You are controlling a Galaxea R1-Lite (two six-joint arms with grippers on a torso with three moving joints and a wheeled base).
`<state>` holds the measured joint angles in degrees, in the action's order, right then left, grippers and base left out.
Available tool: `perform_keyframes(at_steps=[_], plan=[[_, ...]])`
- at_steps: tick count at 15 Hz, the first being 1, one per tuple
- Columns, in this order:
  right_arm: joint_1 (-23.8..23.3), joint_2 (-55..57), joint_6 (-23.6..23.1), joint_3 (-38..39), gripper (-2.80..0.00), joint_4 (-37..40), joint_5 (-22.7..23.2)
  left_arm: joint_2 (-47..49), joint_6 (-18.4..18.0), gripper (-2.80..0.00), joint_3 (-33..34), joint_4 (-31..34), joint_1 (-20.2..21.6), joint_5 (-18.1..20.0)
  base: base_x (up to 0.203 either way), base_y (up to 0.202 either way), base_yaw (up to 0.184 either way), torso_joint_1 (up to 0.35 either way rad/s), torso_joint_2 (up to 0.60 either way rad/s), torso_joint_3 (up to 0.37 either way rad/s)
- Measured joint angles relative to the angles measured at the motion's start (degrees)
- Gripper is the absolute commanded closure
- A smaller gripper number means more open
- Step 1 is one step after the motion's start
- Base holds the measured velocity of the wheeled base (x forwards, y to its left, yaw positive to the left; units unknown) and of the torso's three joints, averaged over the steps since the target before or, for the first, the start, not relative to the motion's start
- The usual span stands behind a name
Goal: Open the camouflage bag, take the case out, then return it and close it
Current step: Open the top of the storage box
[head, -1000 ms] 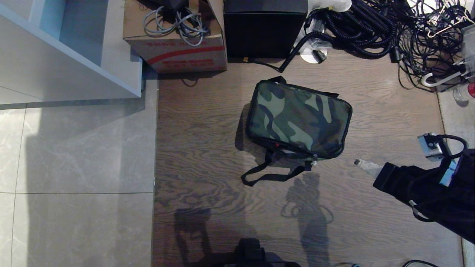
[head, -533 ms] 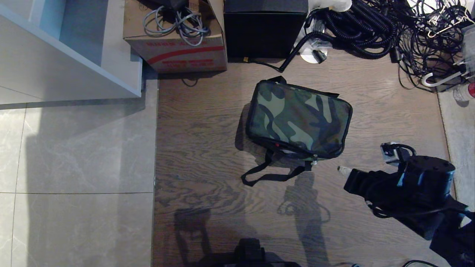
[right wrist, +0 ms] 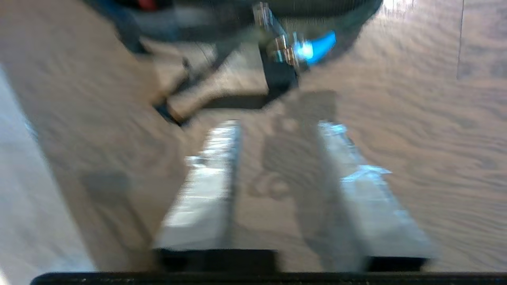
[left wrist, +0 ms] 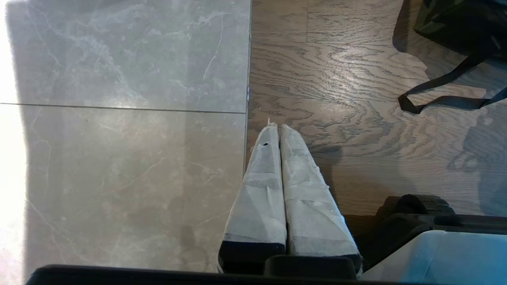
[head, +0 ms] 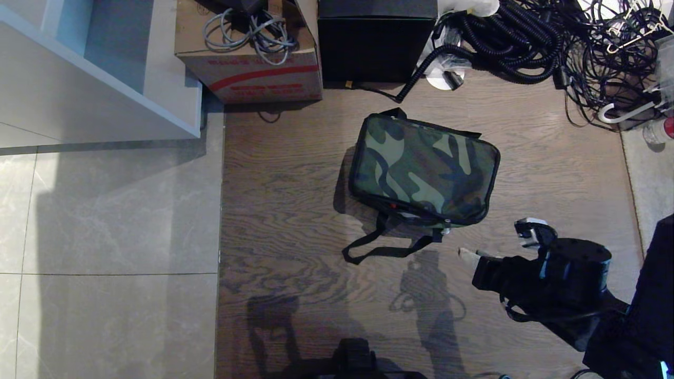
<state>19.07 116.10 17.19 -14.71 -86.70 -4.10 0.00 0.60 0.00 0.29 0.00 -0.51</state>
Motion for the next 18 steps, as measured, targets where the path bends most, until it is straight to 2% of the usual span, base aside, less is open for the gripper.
perform_keyframes(at_steps=[7,13,18], plan=[[0.5,7.4,0.2,-1.6,-2.8,-0.5,0.2,0.0,0.0,0.0,0.0,0.0,0.0,0.0,0.0,0.0,0.0,0.0,0.0,0.0],[0.2,11.0,6.8,-11.6,-2.8,-0.5,-3.3,0.0,0.0,0.0,0.0,0.0,0.0,0.0,0.0,0.0,0.0,0.0,0.0,0.0],[-1.2,12.8,7.8,-17.5,-2.8,-0.4,-5.1,0.0,0.0,0.0,0.0,0.0,0.0,0.0,0.0,0.0,0.0,0.0,0.0,0.0]])
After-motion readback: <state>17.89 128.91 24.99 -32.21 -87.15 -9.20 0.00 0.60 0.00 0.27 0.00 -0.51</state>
